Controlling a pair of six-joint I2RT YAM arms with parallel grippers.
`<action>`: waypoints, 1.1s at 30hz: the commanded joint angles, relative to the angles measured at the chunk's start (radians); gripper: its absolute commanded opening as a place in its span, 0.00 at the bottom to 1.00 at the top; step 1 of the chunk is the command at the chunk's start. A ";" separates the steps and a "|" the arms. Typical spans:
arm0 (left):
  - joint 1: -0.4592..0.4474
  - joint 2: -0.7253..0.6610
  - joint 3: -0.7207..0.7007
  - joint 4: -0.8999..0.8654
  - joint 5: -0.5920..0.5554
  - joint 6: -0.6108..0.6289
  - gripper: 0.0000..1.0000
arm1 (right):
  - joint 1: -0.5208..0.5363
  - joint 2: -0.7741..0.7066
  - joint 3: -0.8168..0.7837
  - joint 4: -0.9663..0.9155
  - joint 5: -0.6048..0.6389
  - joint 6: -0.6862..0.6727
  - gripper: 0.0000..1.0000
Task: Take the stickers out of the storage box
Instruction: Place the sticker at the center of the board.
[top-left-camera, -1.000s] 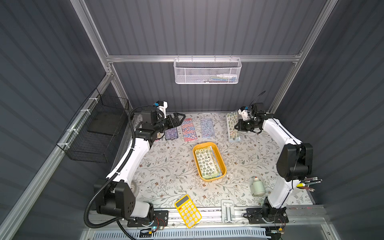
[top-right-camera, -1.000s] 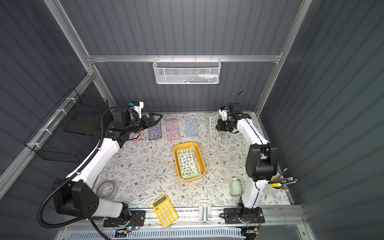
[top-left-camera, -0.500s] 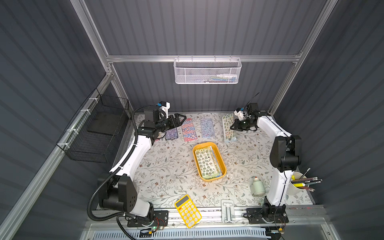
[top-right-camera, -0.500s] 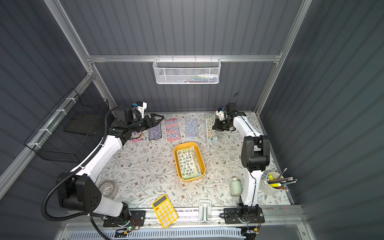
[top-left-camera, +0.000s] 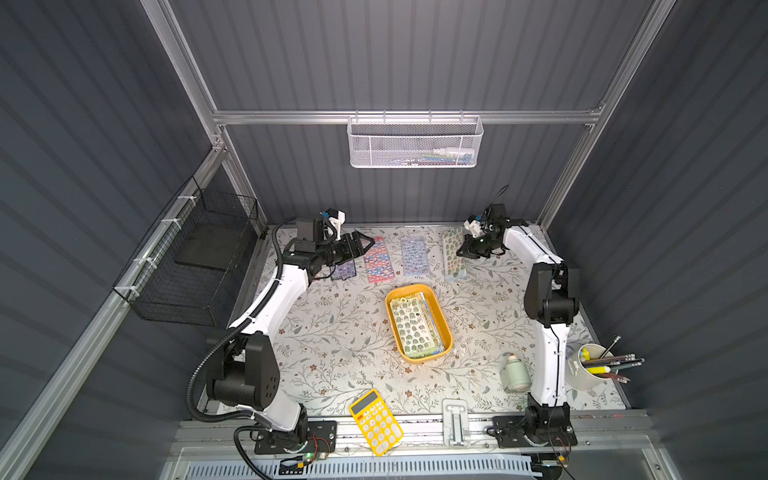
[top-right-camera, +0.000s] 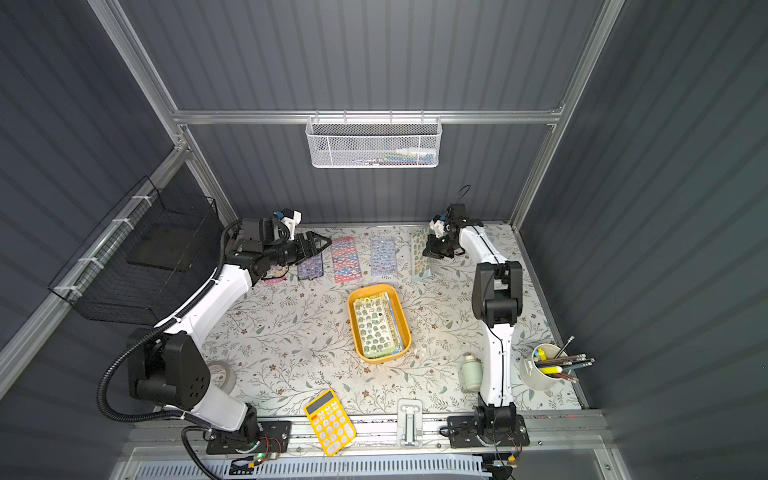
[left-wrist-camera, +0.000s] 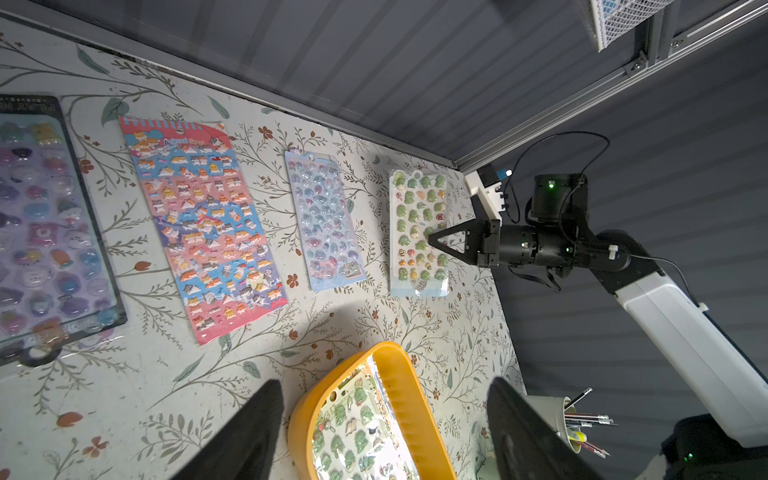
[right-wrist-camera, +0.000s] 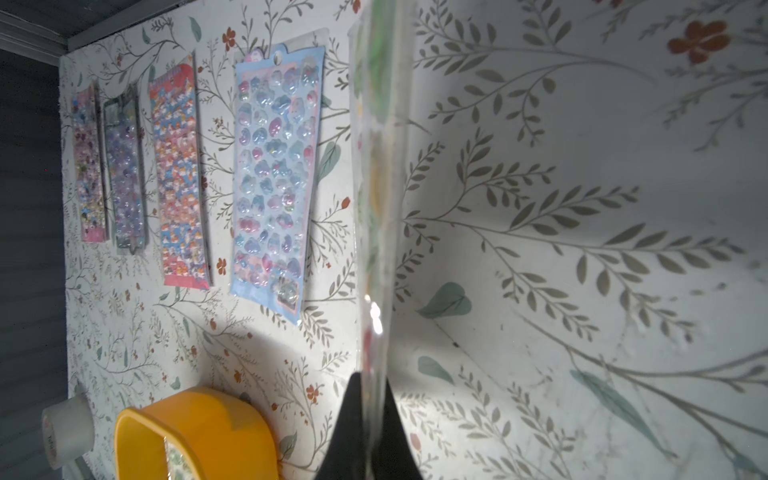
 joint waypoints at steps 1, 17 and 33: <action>0.008 0.007 0.029 -0.010 0.018 -0.002 0.79 | -0.001 0.052 0.057 -0.088 0.045 -0.032 0.00; 0.007 0.004 0.043 -0.047 -0.034 -0.003 0.78 | 0.022 0.190 0.241 -0.194 0.154 -0.066 0.36; 0.008 -0.011 0.040 -0.067 -0.057 0.014 0.78 | 0.040 0.090 0.201 -0.165 0.231 -0.026 0.42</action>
